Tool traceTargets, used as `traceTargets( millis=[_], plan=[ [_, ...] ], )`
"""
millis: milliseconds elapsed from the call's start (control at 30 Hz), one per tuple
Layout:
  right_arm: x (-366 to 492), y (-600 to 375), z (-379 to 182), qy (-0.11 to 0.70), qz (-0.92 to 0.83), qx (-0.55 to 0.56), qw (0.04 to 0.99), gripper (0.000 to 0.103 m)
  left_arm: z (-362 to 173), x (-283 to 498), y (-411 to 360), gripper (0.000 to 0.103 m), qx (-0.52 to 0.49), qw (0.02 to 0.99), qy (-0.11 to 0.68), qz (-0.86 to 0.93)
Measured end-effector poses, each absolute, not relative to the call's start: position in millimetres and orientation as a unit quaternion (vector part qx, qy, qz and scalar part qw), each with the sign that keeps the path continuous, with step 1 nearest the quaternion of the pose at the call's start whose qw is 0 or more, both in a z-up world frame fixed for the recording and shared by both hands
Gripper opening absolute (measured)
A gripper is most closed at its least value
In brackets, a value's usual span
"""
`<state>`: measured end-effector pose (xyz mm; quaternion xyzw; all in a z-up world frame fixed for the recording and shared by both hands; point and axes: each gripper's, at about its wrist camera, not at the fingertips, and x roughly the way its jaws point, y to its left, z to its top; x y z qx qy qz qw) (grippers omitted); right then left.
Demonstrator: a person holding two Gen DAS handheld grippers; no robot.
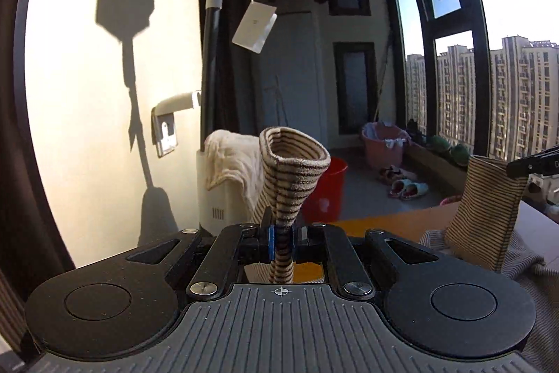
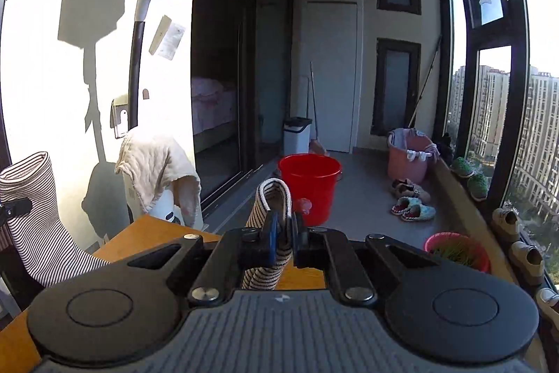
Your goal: Fold clothes
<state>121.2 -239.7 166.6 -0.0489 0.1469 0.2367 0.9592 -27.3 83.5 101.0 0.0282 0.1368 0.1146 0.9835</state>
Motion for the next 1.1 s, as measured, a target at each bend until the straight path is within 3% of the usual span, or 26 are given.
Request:
traceTargets(
  millis=[67, 200, 467, 533, 600, 633, 667, 700, 800, 867, 967, 1000, 1067, 1100],
  plan=[
    [110.1, -262.8, 197.0, 0.105, 0.222, -0.041, 0.968, 0.008, 107.3, -20.7, 70.0, 0.012, 0.027, 0.987, 0.13, 0.096],
    [74.6, -282.2, 201.4, 0.069, 0.215, -0.086, 0.97, 0.005, 108.2, -14.7, 44.8, 0.018, 0.037, 0.988, 0.137, 0.064],
    [26.4, -314.0, 54.8, 0.267, 0.276, -0.089, 0.919, 0.005, 56.1, -29.4, 27.3, 0.022, 0.056, 0.97, 0.235, 0.032],
    [17.4, -317.6, 32.0, 0.29, 0.276, -0.085, 0.912, 0.008, 49.5, -36.4, 28.1, 0.027, 0.051, 0.967, 0.248, 0.027],
    [12.8, -322.2, 20.3, 0.297, 0.264, -0.081, 0.914, 0.026, 43.0, -43.5, 28.8, 0.052, 0.046, 0.964, 0.261, 0.022],
    [12.1, -325.5, 17.7, 0.296, 0.254, -0.077, 0.918, 0.034, 39.7, -47.0, 29.2, 0.057, 0.044, 0.962, 0.268, 0.019],
    [11.4, -328.7, 15.0, 0.295, 0.244, -0.073, 0.921, 0.049, 36.4, -50.5, 29.6, 0.062, 0.041, 0.961, 0.274, 0.017],
    [14.8, -334.5, 16.3, 0.289, 0.224, -0.07, 0.928, 0.052, 33.1, -54.0, 30.0, 0.063, 0.039, 0.959, 0.281, 0.014],
    [25.1, -358.6, 21.5, 0.273, 0.169, -0.074, 0.944, 0.053, 23.2, -64.6, 31.2, 0.067, 0.032, 0.954, 0.3, 0.006],
    [24.5, -368.3, 20.8, 0.26, 0.133, -0.103, 0.951, 0.055, 19.2, -70.5, 32.5, 0.077, 0.026, 0.951, 0.307, 0.002],
    [18.8, -379.6, 12.2, 0.25, 0.103, -0.145, 0.952, 0.072, 25.8, -81.7, 19.8, 0.085, 0.018, 0.955, 0.297, 0.005],
    [17.4, -382.7, 6.8, 0.252, 0.095, -0.154, 0.951, 0.074, 26.5, -83.1, 19.0, 0.085, 0.017, 0.955, 0.295, 0.003],
    [20.7, -387.9, -6.2, 0.266, 0.081, -0.161, 0.947, 0.073, 27.7, -83.4, 18.4, 0.087, 0.018, 0.956, 0.293, 0.0],
    [23.9, -390.0, -12.6, 0.274, 0.076, -0.162, 0.945, 0.064, 28.4, -83.2, 18.3, 0.089, 0.018, 0.956, 0.292, -0.002]
  ],
)
